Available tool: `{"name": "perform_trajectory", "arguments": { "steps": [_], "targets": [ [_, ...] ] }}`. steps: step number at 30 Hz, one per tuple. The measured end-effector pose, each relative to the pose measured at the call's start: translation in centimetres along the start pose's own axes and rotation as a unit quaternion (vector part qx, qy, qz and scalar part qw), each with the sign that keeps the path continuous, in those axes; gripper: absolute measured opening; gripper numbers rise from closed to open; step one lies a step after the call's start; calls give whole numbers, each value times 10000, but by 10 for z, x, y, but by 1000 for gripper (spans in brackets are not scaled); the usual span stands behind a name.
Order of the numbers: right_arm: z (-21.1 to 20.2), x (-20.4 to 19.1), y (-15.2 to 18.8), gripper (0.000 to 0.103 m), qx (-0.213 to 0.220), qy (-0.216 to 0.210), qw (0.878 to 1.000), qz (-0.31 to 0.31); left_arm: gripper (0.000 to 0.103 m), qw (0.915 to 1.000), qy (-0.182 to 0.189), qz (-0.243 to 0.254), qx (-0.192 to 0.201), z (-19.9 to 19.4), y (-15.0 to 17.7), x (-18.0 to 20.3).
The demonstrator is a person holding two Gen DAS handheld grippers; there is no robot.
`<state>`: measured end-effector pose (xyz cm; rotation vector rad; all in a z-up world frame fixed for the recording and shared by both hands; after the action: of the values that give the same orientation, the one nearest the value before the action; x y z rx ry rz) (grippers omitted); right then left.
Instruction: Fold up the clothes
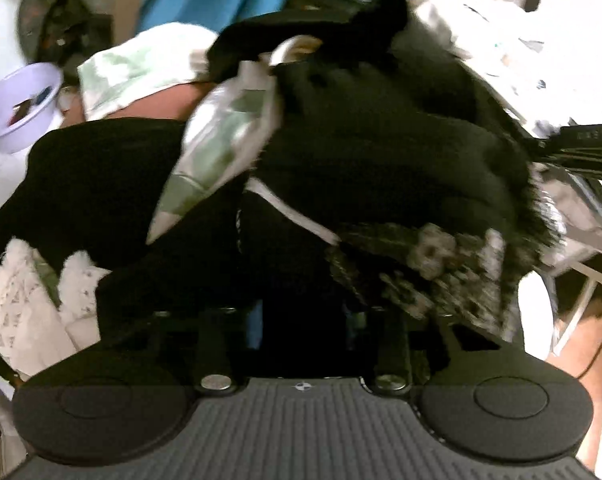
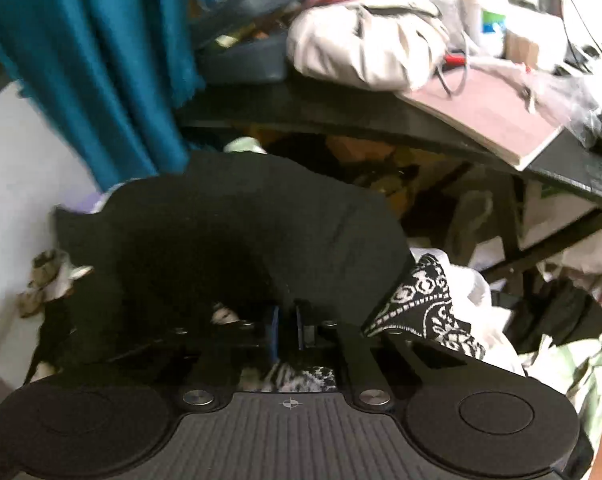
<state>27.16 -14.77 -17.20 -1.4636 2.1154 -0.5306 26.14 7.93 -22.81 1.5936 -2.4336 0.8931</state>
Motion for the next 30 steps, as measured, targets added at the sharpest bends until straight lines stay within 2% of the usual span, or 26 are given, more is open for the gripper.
{"name": "perform_trajectory", "arguments": {
  "steps": [2, 4, 6, 7, 9, 10, 11, 12, 13, 14, 16, 17, 18, 19, 20, 21, 22, 23, 25, 28, 30],
  "targets": [
    [-12, -3, 5, 7, -39, -81, 9999, -59, 31, 9995, 297, 31, -129, -2, 4, 5],
    [-19, -1, 7, 7, -82, -161, 9998, 26, 40, 9989, 420, 40, -227, 1, 4, 6],
    [-23, 1, 7, 7, -113, -246, 9996, 107, 84, 9993, 281, 6, -253, 8, 2, 0],
    [-23, 2, 7, 8, -110, -281, 9995, 111, 87, 9997, 157, -21, -203, 11, 1, -5],
    [-24, 3, 3, 13, 4, -321, 9994, 110, 87, 9998, 27, -44, -179, 16, 1, -9],
    [-26, 3, 0, 22, 126, -330, 9993, 102, 87, 9997, -5, -69, -226, 19, 1, -10],
    [-28, 3, -4, 36, 269, -336, 9990, 91, 87, 9996, -37, -93, -273, 22, 1, -11],
    [-29, 4, -8, 43, 415, -316, 9986, 77, 87, 9994, -62, -120, -313, 24, 2, -12],
    [-28, 6, -12, 55, 515, -263, 9983, 60, 88, 9993, -78, -148, -345, 25, 2, -12],
    [-27, 9, -15, 60, 576, -216, 9981, 72, 88, 9991, -94, -176, -378, 26, 3, -12],
    [-19, 16, -20, 63, 579, -143, 9981, 180, 80, 9990, -102, -170, -392, 24, 3, -10],
    [-15, 18, -21, 64, 559, -154, 9980, 243, 60, 9991, -101, -157, -390, 21, 2, -9],
    [-9, 19, -22, 64, 514, -231, 9980, 301, 47, 9991, -100, -144, -389, 19, 2, -8],
    [-5, 18, -22, 64, 496, -284, 9979, 315, 39, 9991, -100, -131, -388, 17, 2, -7],
    [-1, 16, -23, 63, 513, -302, 9978, 287, 25, 9991, -99, -117, -387, 15, 2, -5],
    [2, 13, -25, 63, 558, -299, 9977, 230, 18, 9992, -106, -112, -358, 12, 1, -4],
    [5, 8, -27, 60, 618, -297, 9975, 161, 17, 9994, -118, -113, -304, 9, 0, -4],
    [6, 3, -30, 54, 697, -298, 9971, 78, 16, 9996, -145, -87, -242, 4, 0, -3],
    [6, -11, -38, 51, 910, -336, 9952, -141, 16, 9996, -220, 34, -165, 0, 0, 1],
    [18, -33, -49, 50, 866, -582, 9937, -410, 16, 9995, -232, 114, -192, -1, -1, 6],
    [36, -39, -52, 58, 678, -550, 9950, -475, 16, 9992, -279, 154, -220, 2, -3, 7]
  ]
}}
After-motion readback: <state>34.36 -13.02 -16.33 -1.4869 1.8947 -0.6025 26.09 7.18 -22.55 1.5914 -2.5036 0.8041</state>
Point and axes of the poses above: each gripper's, at about its wrist camera, not at the fingertips, and z roughly the way its jaws point, x to its right, y to its underside, the point moved 9 cm from there along z, roughly the way its jaws point, and after that the axes turned 5 degrees about -z, right-handed, at the moved point
